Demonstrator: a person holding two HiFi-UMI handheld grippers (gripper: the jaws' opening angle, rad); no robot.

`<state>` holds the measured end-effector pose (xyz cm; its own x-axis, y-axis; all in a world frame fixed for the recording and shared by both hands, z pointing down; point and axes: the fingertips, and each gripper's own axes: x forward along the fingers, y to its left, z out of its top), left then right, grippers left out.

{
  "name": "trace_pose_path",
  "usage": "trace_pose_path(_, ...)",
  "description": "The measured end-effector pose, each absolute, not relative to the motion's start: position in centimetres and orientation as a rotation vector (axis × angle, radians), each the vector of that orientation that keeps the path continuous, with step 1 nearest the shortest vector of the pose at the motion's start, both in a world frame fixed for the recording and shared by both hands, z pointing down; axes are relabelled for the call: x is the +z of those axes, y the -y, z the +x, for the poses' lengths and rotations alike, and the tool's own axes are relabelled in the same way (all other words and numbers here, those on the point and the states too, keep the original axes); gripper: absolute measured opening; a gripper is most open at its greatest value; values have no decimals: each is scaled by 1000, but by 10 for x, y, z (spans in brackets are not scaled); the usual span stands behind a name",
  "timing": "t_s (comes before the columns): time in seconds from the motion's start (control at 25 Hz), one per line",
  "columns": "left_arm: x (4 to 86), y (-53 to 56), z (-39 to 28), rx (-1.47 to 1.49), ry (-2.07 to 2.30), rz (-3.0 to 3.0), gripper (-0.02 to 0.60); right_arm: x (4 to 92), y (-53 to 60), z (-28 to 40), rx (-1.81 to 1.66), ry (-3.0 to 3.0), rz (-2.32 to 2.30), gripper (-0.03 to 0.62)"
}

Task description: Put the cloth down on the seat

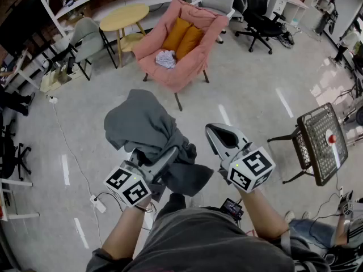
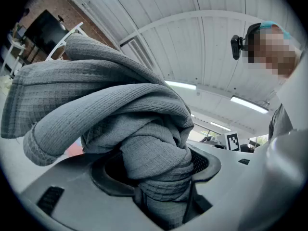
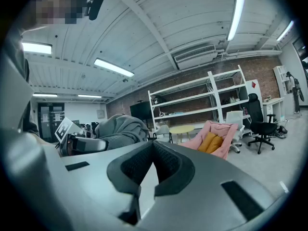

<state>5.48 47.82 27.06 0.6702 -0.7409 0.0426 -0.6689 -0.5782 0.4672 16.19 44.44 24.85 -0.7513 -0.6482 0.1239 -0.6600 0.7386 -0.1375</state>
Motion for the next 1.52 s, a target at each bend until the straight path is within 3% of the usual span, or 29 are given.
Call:
trace_pose_path(0.6,278,-477,40,-212,1087,2422,311,251,-442,151,325,2882,1084,15)
trace_pose_path(1.52,256,-367,-79,-249,1054,2478,311,223,-338,35,272,2883,1161,17)
